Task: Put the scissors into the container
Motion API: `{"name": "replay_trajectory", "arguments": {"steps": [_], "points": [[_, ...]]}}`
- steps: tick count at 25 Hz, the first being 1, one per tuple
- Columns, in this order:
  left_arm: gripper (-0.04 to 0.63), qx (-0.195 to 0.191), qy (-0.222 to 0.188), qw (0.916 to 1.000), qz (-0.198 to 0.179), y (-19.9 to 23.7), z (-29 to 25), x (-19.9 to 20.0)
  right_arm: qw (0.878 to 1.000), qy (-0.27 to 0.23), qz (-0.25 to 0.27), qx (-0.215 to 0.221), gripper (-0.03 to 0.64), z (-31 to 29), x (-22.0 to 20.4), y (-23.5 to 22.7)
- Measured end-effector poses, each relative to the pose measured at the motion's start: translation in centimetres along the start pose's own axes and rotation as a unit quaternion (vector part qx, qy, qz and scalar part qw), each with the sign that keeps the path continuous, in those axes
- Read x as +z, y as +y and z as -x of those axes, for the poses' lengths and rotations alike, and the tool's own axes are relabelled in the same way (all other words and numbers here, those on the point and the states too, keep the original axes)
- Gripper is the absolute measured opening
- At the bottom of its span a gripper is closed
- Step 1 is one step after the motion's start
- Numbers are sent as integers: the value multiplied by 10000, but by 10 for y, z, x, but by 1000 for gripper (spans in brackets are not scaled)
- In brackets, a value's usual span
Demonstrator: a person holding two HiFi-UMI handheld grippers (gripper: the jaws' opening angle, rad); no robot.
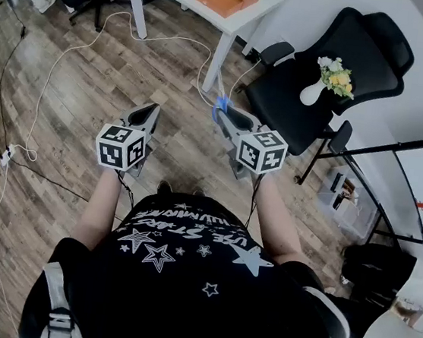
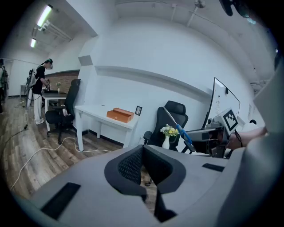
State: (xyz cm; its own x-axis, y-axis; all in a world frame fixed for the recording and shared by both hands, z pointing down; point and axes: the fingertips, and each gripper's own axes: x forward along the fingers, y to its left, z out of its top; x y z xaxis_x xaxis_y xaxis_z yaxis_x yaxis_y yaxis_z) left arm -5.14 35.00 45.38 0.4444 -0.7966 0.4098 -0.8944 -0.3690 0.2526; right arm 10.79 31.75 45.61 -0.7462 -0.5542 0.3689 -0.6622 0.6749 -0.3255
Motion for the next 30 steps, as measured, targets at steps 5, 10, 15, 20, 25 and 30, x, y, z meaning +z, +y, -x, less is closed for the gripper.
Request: {"name": "replay_trajectory", "arguments": {"steps": [5,10,15,20,25,30], "points": [[18,6,14,10000,27,3,-3,-3,10000,5,25,-11,101,-4,-1,0],[18,-53,37,10000,57,7,-6,-3,10000,21,-4,-69,101,-12,-1,-1],[18,-118,87,9999,72,19,-1,-6,9999,-15,-24,-166,101,-25,3,4],[18,-237,26,9996,115,46,10,-7,9993,-124,-18,-364,101,-37,8,9],[18,-254,44,9996,133,70,13,-7,9983,-135,-84,-563,101,-37,9,4],[18,-370,24,9992,145,81,0,1,9975,-150,-237,-641,101,-50,14,-10]]}}
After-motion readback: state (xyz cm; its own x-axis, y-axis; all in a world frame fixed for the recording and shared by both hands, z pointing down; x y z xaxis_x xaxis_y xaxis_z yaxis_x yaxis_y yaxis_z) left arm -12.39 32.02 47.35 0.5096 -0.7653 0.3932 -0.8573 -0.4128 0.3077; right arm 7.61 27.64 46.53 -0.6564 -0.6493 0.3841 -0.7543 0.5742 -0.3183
